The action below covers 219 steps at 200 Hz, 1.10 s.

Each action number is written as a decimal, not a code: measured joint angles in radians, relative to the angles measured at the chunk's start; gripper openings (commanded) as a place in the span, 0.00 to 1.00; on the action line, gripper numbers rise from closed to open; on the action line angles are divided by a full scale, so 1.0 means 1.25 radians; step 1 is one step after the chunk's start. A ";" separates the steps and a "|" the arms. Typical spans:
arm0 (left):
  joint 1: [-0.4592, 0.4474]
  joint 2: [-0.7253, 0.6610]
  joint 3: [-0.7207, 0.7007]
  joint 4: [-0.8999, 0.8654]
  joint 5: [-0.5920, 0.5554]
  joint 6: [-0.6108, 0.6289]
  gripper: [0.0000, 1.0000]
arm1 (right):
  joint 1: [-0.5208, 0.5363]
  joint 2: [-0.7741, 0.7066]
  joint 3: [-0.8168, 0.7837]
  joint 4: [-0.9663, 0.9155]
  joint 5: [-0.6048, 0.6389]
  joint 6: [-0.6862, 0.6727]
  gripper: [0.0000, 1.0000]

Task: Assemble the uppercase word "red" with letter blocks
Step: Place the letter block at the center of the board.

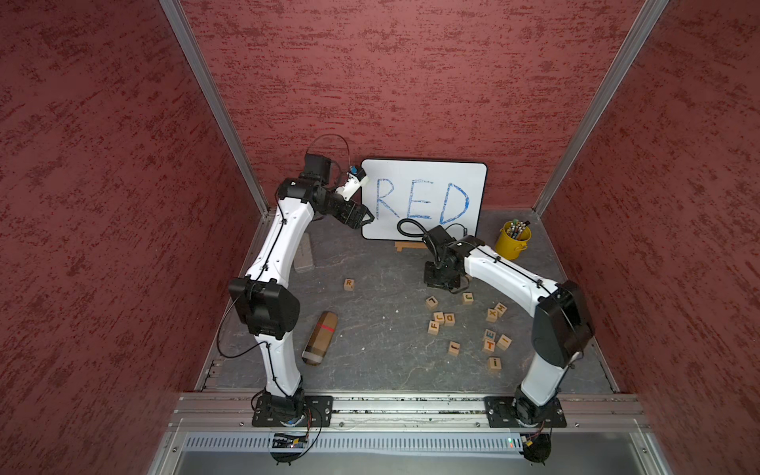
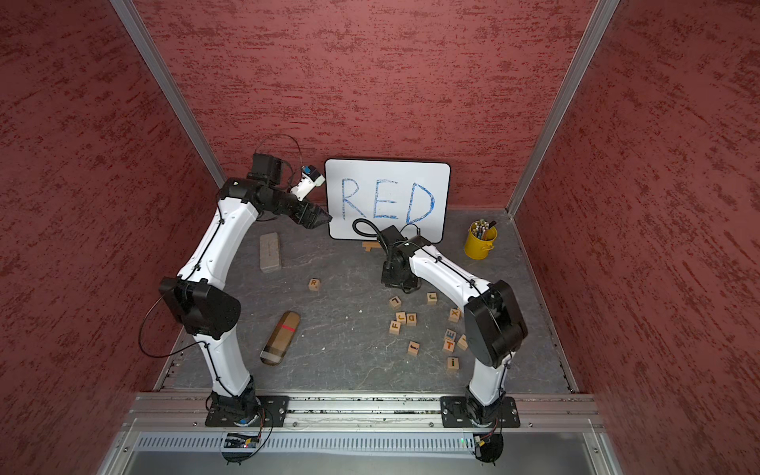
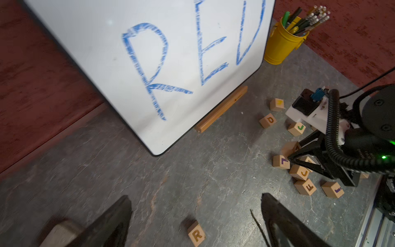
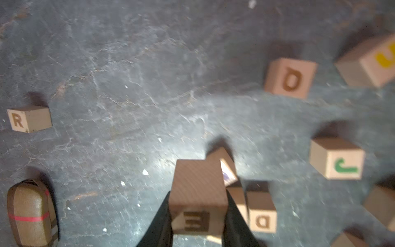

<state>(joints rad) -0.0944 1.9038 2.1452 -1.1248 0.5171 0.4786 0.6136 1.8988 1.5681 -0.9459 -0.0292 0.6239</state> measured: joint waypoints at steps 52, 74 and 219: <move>0.150 -0.037 -0.060 -0.020 0.005 -0.021 0.96 | 0.053 0.233 0.218 -0.003 -0.011 -0.086 0.20; 0.162 -0.055 -0.117 -0.023 0.005 -0.014 0.95 | 0.073 0.305 0.313 -0.018 -0.011 -0.115 0.22; 0.159 -0.112 -0.216 -0.045 0.001 0.050 0.96 | 0.132 0.457 0.529 -0.134 -0.002 -0.214 0.47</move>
<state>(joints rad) 0.1047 1.7638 1.8755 -1.1809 0.5182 0.5415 0.7780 2.4706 2.2299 -1.1137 -0.0322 0.3565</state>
